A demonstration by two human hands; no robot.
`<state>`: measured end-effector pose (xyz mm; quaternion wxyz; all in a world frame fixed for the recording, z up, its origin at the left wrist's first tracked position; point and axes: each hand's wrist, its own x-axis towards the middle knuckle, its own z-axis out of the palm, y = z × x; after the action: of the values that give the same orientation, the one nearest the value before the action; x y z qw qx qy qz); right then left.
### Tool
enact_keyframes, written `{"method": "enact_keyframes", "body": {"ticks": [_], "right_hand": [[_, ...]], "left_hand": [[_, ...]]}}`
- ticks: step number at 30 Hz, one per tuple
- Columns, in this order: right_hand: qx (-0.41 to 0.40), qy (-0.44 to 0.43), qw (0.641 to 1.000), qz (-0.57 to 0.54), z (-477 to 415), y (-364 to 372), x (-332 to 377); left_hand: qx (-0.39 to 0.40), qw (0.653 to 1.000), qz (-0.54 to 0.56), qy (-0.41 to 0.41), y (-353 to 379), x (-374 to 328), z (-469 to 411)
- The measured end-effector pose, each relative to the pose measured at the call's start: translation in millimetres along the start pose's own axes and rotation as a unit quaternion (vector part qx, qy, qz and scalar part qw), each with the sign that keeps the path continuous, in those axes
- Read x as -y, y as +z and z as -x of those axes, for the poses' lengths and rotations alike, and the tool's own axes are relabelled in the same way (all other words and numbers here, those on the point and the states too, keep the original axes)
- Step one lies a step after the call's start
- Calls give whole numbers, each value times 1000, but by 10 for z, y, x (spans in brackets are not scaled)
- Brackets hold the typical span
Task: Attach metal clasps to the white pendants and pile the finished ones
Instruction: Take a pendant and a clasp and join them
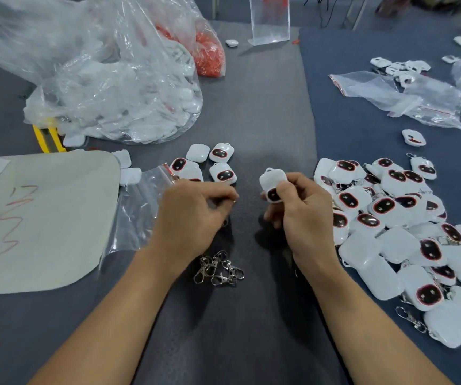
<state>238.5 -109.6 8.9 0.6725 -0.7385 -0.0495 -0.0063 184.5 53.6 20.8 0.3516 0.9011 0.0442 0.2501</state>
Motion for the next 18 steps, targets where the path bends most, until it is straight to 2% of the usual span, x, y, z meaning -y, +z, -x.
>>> {"method": "enact_keyframes", "body": {"ticks": [2,4,7,10,13,18], "right_hand": [[28,13,999,-36,-5,2,15],[79,32,994,-73,-11,18,30],[163,38,982,-84,-15,20,48],[199,24,975,-95,-23,-12,65],[216,9,973,-77,-32,-17,46],[186,-2,980,-72,-13,33,33]], "left_hand": [[2,998,-40,57,46,12,42],[2,997,-32,73,92,-2,81],[-6,1000,17,18,135,-26,106],[-19,996,81,-29,156,16,97],[-21,988,144,-54,170,3,71],[-10,978,194,-73,193,-40,41]]}}
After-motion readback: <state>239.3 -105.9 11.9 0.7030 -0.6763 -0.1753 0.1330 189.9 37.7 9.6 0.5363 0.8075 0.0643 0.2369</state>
